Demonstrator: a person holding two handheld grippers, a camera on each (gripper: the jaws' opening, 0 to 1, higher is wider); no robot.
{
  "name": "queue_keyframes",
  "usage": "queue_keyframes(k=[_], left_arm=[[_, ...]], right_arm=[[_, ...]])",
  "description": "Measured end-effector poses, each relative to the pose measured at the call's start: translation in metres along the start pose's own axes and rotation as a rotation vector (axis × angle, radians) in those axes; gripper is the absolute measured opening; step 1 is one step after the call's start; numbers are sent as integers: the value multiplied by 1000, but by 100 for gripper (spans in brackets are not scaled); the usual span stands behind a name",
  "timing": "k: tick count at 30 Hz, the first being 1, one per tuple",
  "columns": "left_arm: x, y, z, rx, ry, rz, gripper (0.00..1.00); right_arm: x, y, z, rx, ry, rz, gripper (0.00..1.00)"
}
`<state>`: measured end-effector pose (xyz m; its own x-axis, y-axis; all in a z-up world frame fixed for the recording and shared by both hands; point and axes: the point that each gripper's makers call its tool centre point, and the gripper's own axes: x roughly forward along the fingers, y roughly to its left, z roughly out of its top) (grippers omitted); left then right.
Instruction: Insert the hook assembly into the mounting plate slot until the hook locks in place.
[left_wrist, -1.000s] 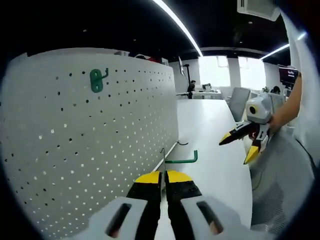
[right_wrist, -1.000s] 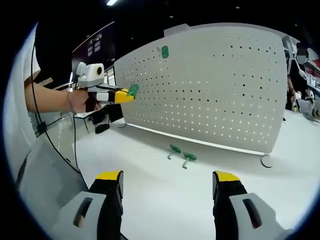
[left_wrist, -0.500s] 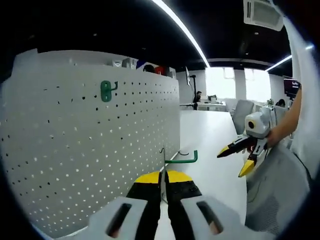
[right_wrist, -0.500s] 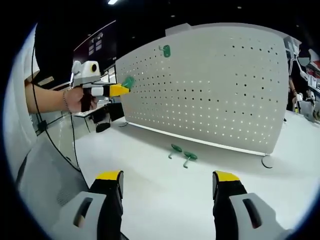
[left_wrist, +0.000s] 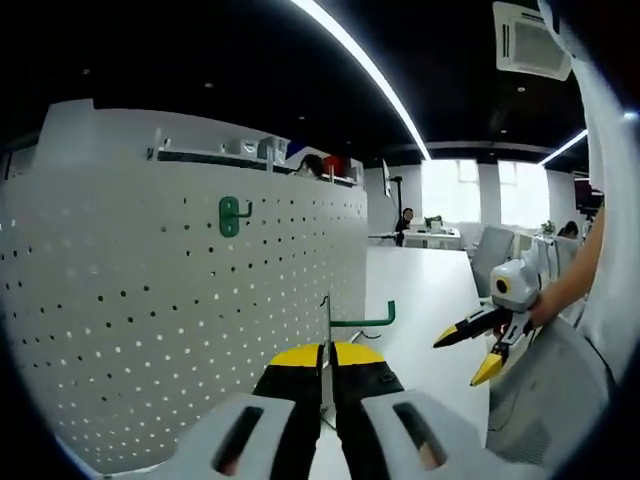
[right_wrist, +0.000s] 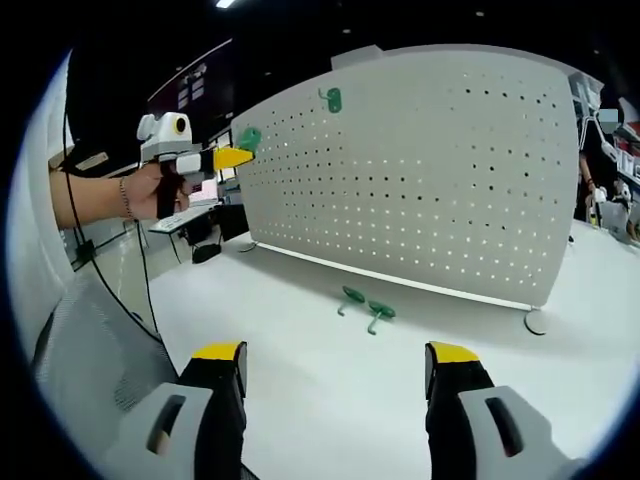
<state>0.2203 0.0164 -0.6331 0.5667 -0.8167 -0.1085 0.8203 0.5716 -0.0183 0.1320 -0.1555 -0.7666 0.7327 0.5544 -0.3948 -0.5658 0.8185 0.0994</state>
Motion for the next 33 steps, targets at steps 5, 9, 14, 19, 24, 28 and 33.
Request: queue_keyframes(k=[5,9,14,19,24,28,33], left_arm=[[-4,-1,7,7,-15,2,2],[-9,-4,17,-8,-40,8,2],[-10,-5,26,-10,-64,15,2],[-9,-8,28,-3,-64,13,2],[-7,-11,26,-3,-57,10,2],[-6,-13,24,-4,-50,7,2],[-6,-13,23,-4,-47,8,2]], right_arm=[[0,1,0,-4,3,3,70],[0,1,-1,-8,5,2,70],[0,1,-1,-15,9,3,70],[0,1,-1,-15,7,2,70],[-1,-1,3,-1,-14,-3,69],[-4,-2,13,-16,-46,-13,68],[-10,2,38,-39,-146,-6,68]])
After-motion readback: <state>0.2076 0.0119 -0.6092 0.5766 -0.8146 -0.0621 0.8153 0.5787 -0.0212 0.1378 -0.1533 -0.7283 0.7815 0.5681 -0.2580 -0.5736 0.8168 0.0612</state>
